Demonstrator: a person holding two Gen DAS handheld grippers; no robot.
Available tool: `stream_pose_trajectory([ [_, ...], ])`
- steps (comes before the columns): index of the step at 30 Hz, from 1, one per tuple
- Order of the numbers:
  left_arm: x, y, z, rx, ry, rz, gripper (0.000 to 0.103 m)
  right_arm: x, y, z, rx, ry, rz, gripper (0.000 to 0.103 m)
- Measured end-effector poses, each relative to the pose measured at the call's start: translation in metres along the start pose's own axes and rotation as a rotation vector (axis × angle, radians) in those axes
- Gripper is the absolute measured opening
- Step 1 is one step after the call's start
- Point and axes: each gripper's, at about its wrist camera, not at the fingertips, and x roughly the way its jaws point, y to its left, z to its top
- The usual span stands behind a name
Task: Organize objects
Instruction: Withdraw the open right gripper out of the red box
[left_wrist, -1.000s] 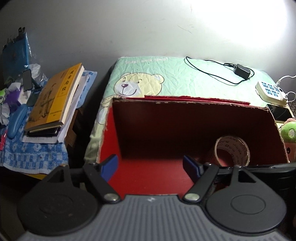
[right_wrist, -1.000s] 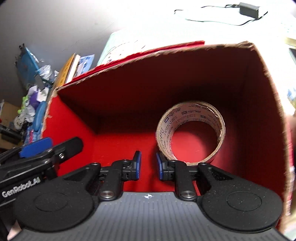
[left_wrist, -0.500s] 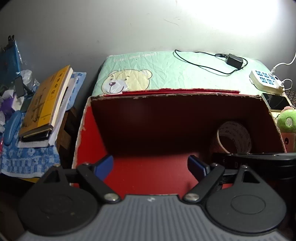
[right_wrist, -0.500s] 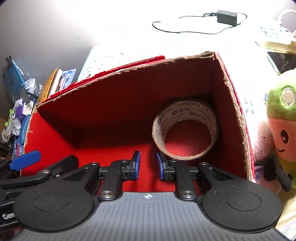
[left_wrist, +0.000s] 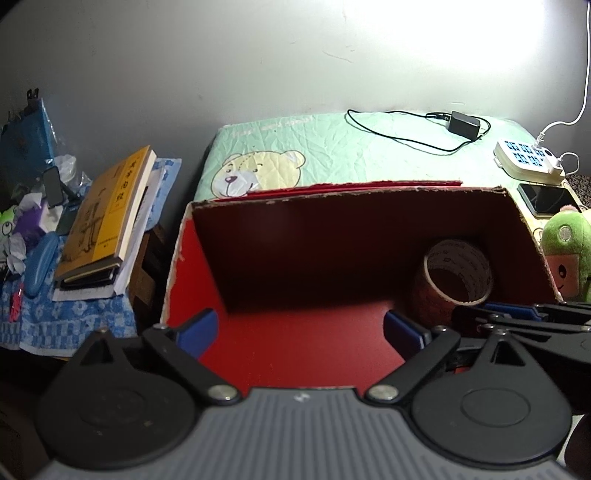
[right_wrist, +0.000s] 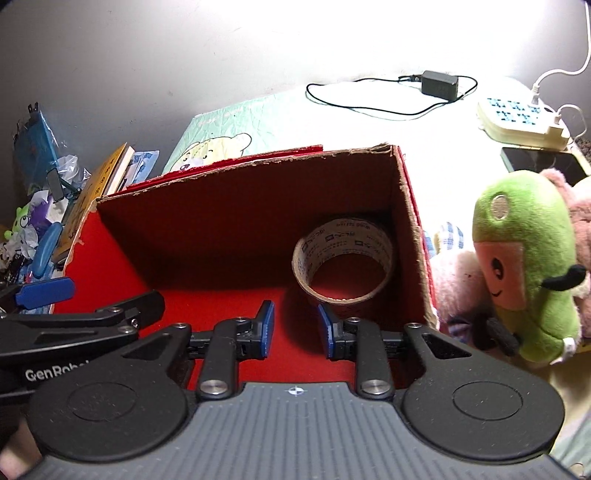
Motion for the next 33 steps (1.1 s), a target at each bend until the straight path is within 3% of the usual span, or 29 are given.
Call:
stream_pose_trajectory([
  [10,-0.007,-0.003,-0.016,-0.009,0.038,0.001,0.096,-0.021,-0.005,-0.011,0.005,-0.042,-0.03,0.036],
  [20,-0.028,-0.004,-0.027,-0.013,0.011,0.014,0.096,-0.042,-0.009,-0.024,0.025,-0.075,-0.034,0.036],
  [25,-0.044,-0.001,-0.034,-0.026,0.026,0.01,0.103,-0.061,-0.004,-0.033,0.017,-0.097,-0.013,0.037],
  [27,-0.053,-0.001,-0.037,-0.025,0.02,0.011,0.103,-0.069,-0.002,-0.037,0.004,-0.113,-0.009,0.038],
  [29,-0.061,-0.001,-0.04,-0.023,0.012,0.016,0.103,-0.079,0.0,-0.041,-0.008,-0.133,-0.005,0.046],
  [33,-0.076,-0.002,-0.048,-0.02,0.008,0.009,0.103,-0.094,0.003,-0.048,-0.02,-0.158,0.012,0.046],
])
